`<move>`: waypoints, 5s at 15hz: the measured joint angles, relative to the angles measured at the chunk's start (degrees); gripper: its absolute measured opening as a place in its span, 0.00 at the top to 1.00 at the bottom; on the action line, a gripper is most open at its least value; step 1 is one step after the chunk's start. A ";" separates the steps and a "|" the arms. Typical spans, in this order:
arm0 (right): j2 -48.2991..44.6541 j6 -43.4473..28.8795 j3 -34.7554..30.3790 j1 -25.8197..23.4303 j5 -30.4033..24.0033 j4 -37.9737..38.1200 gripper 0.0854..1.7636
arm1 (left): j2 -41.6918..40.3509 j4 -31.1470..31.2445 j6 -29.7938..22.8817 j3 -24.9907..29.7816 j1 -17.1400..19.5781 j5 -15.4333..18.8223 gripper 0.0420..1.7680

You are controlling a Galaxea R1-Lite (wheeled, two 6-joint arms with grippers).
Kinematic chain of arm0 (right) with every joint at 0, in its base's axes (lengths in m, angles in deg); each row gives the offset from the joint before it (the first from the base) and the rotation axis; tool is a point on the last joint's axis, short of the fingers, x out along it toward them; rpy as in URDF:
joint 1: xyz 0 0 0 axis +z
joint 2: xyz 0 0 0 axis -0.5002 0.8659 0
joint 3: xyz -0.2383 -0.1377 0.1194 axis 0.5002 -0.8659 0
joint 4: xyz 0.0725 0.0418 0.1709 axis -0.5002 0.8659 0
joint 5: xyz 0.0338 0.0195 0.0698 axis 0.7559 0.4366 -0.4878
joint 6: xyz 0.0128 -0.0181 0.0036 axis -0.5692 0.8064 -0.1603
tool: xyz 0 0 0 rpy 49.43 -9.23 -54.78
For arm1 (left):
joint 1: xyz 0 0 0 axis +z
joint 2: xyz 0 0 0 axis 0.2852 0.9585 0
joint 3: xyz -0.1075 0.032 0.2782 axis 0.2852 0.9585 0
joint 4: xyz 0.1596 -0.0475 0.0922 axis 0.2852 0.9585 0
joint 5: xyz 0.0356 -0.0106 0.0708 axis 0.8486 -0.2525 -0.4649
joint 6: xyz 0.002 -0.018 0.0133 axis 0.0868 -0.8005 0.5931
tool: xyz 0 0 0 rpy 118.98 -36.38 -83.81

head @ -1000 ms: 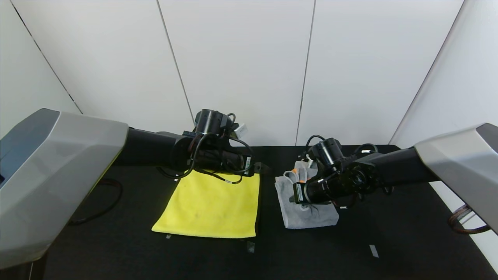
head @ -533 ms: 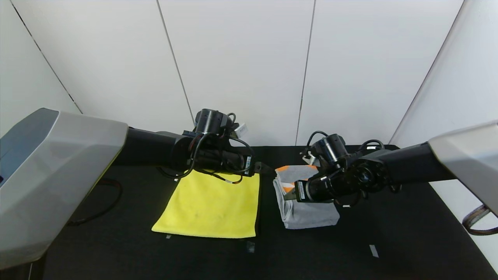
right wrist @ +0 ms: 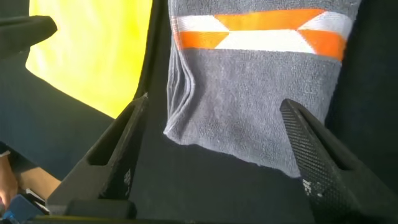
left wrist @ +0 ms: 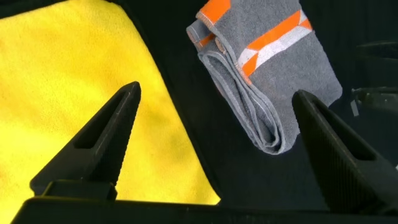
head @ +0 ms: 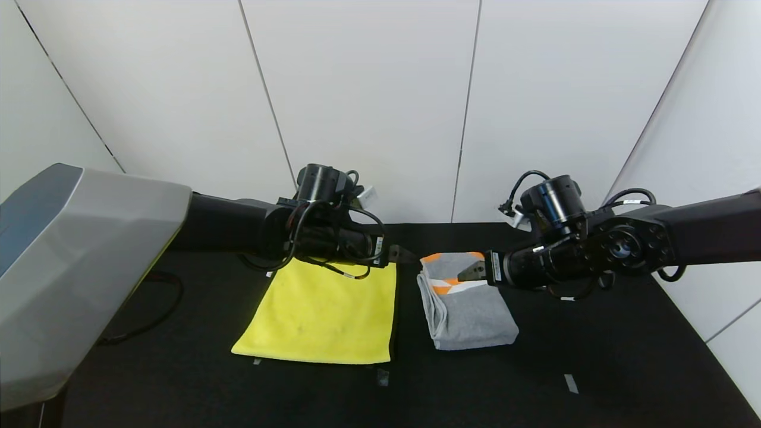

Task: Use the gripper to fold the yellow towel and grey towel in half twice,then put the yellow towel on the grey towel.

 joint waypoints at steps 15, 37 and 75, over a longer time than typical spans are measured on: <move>5.62 1.21 9.09 12.96 -0.17 0.16 0.05 | -13.96 4.44 4.50 20.08 18.30 0.52 0.03; 17.41 -2.93 14.93 17.97 0.18 -0.41 0.04 | -13.85 1.10 11.52 38.10 34.02 6.17 0.03; 18.71 -5.06 13.86 18.25 0.73 -0.82 0.03 | -6.62 -2.12 15.26 34.82 31.52 9.25 0.61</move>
